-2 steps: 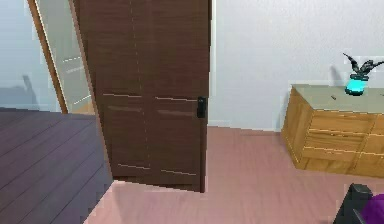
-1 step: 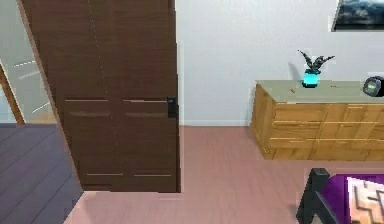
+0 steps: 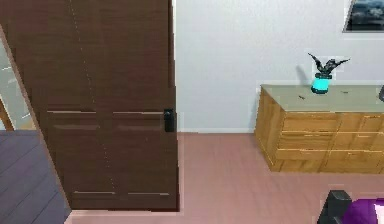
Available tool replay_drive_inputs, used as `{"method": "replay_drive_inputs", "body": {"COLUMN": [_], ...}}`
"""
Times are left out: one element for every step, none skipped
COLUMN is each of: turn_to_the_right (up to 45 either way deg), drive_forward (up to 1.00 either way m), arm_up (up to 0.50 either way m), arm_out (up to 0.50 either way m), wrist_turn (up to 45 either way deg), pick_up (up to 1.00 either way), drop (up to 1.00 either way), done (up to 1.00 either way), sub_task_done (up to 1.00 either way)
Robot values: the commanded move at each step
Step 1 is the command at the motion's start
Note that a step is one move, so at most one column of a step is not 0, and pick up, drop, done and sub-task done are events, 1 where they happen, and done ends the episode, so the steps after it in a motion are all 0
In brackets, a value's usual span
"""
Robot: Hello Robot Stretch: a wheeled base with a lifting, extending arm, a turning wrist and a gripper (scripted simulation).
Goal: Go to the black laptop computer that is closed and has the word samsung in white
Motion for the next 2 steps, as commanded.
{"method": "replay_drive_inputs", "body": {"turn_to_the_right": [-45.0, -12.0], "drive_forward": [0.00, 0.00], "arm_up": [0.00, 0.00], "arm_out": [0.00, 0.00], "wrist_turn": [0.0, 0.0], "pick_up": [0.00, 0.00], "drop": [0.00, 0.00], "done": [0.00, 0.00], "sub_task_done": [0.00, 0.00]}}
